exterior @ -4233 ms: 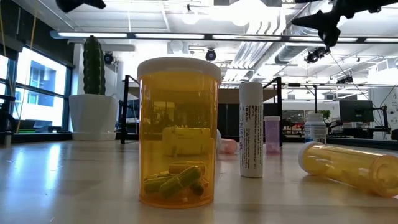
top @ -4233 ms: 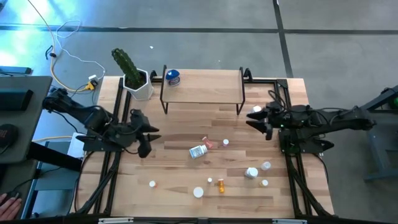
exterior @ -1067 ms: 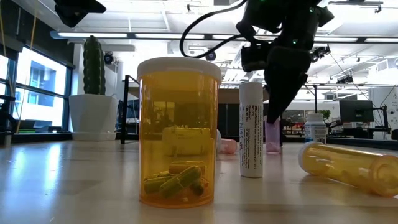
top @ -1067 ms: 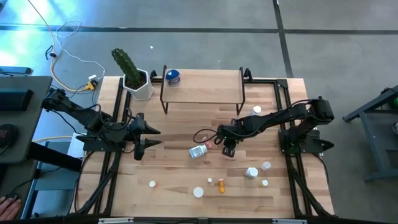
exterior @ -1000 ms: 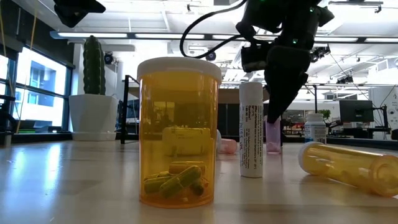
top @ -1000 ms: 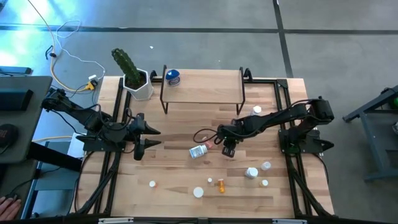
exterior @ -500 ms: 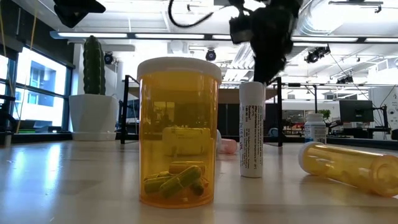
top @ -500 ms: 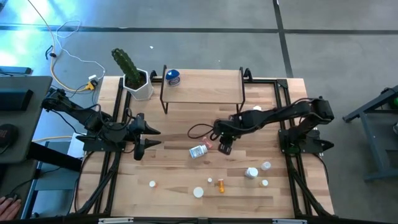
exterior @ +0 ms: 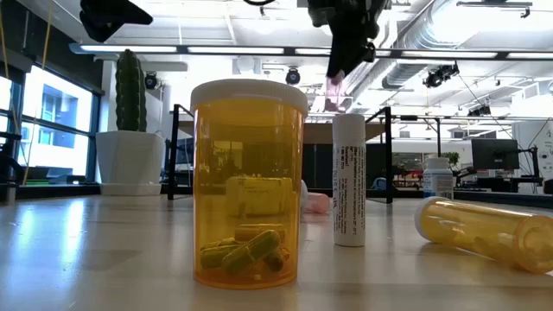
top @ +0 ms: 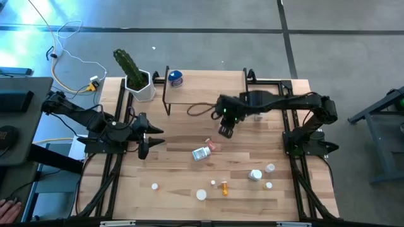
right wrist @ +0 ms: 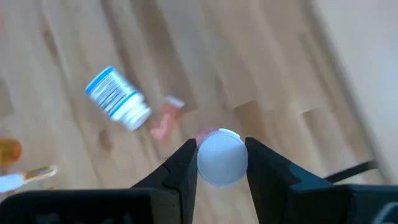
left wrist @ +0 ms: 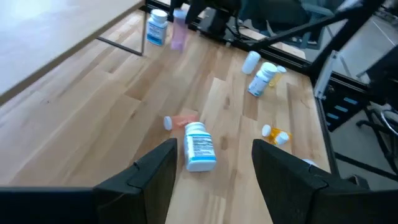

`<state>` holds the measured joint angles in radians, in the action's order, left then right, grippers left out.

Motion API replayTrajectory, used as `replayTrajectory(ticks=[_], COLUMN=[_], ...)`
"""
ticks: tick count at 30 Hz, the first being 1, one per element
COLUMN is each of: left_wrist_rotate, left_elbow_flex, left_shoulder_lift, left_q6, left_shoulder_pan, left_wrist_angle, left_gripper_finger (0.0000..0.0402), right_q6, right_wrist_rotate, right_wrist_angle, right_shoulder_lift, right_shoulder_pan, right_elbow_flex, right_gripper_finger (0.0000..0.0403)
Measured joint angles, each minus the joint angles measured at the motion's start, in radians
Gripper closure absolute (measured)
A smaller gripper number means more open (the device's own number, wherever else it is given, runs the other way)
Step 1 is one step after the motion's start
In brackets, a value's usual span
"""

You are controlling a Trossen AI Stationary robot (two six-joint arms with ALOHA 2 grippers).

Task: Pick and place medicine bottles onto shelf by color
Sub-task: Put the right pink pill bottle on the shelf

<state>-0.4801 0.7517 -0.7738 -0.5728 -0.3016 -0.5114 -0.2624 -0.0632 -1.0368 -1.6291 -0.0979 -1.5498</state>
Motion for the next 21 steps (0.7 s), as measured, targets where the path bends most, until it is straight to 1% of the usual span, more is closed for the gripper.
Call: replayTrajectory(ticks=[5, 11, 21], left_wrist_rotate=[0.0, 0.003, 0.005], left_elbow_flex=[0.0, 0.0, 0.0], left_shoulder_lift=[0.0, 0.0, 0.0], left_q6=[0.0, 0.0, 0.0], left_shoulder_pan=[0.07, 0.147, 0.23], left_wrist_angle=[0.0, 0.0, 0.0], left_gripper_finger=[0.0204, 0.0204, 0.0204], right_q6=[0.094, 0.221, 0.363], right_wrist_rotate=[-0.004, -0.004, -0.003], right_wrist_angle=[-0.024, -0.034, -0.046], right_shoulder_lift=[0.0, 0.0, 0.0], right_shoulder_pan=[-0.096, -0.236, -0.492], right_elbow_flex=[-0.058, -0.111, -0.127], right_gripper_finger=[0.0301, 0.0302, 0.0302])
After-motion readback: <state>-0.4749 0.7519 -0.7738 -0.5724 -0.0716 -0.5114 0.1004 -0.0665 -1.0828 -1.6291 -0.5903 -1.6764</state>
